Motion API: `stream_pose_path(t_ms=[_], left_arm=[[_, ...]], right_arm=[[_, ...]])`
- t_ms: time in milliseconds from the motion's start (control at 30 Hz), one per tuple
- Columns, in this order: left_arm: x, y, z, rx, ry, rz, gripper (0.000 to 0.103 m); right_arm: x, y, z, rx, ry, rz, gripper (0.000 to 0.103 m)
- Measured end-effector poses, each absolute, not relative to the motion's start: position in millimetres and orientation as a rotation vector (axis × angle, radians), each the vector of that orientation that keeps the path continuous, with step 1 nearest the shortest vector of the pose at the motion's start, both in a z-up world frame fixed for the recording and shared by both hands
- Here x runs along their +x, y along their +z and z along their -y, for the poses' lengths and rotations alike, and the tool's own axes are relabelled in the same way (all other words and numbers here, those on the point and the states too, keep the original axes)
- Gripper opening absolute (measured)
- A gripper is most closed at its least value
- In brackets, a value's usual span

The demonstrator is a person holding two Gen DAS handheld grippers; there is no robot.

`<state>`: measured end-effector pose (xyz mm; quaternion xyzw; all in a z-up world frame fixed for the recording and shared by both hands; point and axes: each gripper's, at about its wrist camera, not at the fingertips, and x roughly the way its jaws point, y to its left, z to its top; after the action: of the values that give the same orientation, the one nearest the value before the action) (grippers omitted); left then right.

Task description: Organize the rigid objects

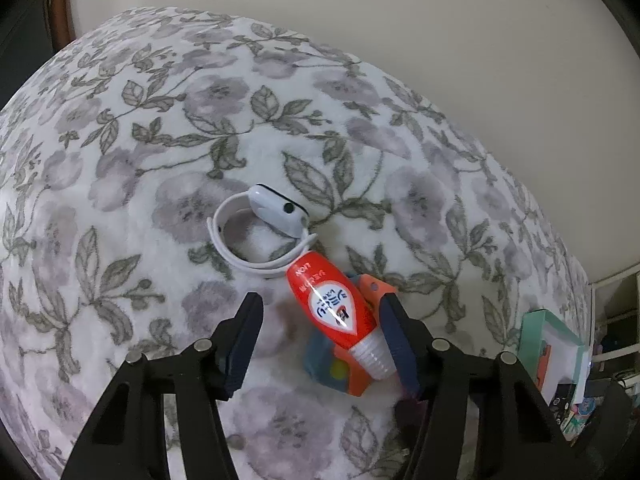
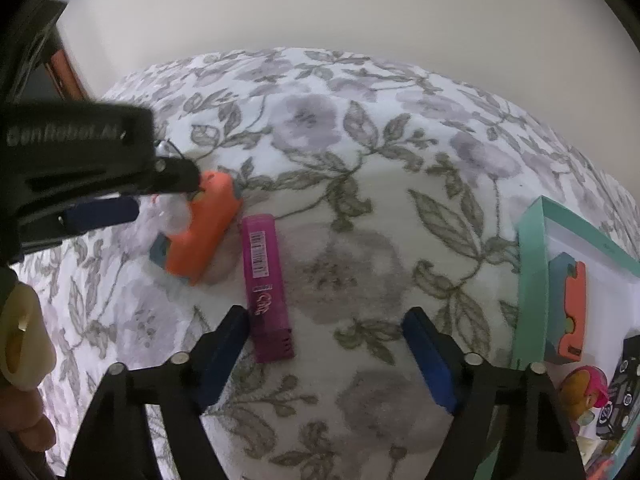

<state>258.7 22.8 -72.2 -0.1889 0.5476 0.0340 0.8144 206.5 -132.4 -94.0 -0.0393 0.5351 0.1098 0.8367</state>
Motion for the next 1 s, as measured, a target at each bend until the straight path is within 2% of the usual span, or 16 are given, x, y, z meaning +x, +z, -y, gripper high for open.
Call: stream_pose_path(t_ms=[33, 167, 467, 667, 1000], left_arm=[[259, -73, -23, -0.402, 0.076, -1.172, 0.061], [258, -78, -26, -0.407, 0.085, -1.196, 0.049], [255, -78, -31, -0.361, 0.126, -1.21, 0.035], [253, -85, -32, -0.334, 0.139, -1.241, 0.034], [251, -85, -26, -0.281, 0.141, -1.252, 0.034]], right_arm=[[208, -94, 134, -0.079, 0.231, -1.133, 0.075], [210, -93, 139, -0.072, 0.216, -1.131, 0.066], [210, -92, 143, -0.077, 0.201, -1.121, 0.045], [208, -90, 140, -0.096, 0.218, -1.122, 0.031], [201, -91, 122, -0.119, 0.309, -1.144, 0.026]])
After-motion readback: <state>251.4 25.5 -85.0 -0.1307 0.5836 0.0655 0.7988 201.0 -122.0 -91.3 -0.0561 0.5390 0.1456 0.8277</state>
